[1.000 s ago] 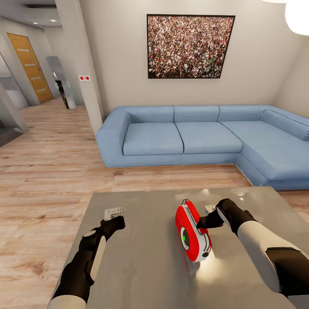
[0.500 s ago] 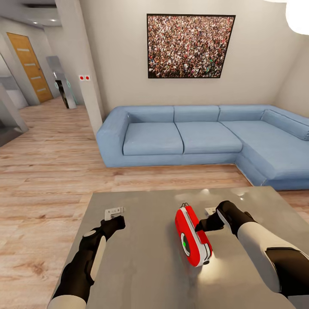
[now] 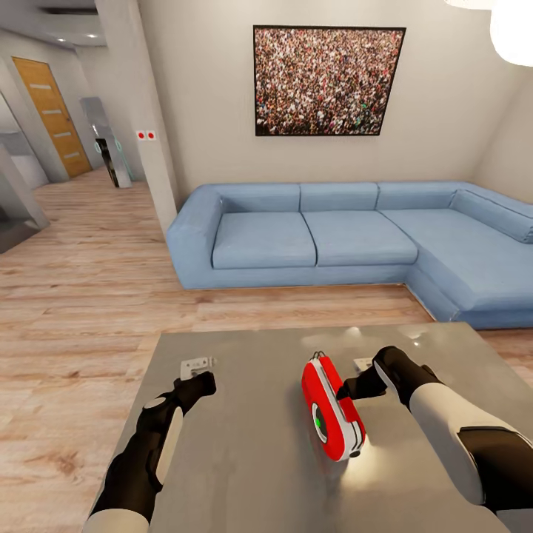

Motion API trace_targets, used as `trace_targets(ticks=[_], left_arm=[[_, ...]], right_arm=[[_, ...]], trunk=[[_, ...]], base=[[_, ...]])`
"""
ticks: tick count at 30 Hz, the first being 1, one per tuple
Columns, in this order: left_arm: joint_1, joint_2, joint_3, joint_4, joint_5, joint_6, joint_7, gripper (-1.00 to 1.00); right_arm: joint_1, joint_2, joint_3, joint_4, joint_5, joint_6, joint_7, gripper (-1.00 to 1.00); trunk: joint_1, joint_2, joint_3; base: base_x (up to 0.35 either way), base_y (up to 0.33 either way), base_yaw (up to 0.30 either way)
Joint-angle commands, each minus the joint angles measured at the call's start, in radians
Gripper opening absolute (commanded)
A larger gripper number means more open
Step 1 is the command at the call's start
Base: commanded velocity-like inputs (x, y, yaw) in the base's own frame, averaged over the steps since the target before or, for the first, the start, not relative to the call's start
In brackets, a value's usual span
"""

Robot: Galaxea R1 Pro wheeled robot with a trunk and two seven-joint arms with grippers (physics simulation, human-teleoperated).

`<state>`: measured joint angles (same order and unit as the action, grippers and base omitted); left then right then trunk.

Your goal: Turn on the radio receiver that's on the table in the living room.

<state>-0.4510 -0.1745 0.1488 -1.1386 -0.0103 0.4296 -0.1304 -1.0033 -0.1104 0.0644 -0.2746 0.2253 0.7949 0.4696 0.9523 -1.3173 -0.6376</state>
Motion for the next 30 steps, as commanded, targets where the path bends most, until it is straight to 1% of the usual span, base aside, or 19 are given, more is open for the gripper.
trace_targets(ticks=[1, 30], left_arm=[[0.0, 0.0, 0.0, 0.0, 0.0, 0.0, 0.0, -1.0], [0.0, 0.0, 0.003, -0.001, -0.002, -0.003, 0.0, -1.0]], right_arm=[[0.0, 0.0, 0.0, 0.0, 0.0, 0.0, 0.0, 1.0], [0.0, 0.0, 0.0, 0.0, 0.0, 0.0, 0.0, 1.0]], trunk=[[-0.004, 0.007, 0.003], [-0.115, 0.21, 0.094]], base=[[0.0, 0.0, 0.0], [0.0, 0.0, 0.0]])
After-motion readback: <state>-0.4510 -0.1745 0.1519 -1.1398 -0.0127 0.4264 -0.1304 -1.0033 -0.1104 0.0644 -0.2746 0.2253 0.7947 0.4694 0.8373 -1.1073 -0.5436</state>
